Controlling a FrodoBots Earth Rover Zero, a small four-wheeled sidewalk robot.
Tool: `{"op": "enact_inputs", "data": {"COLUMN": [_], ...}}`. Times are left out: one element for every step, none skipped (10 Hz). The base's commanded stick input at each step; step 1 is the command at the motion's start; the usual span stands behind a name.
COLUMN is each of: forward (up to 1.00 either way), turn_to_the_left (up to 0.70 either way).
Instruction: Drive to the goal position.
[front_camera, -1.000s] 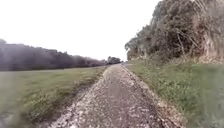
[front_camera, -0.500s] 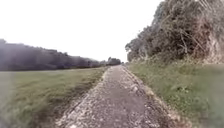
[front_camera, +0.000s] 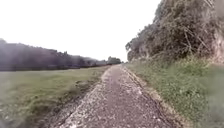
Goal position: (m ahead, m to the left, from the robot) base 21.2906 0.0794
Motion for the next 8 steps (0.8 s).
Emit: {"op": "enact_inputs", "data": {"forward": [0.70,0.70,0.70,0.70,0.70,0.70,0.70,0.70], "turn_to_the_left": [0.00,0.00,0.00,0.00,0.00,0.00,0.00,0.00]}}
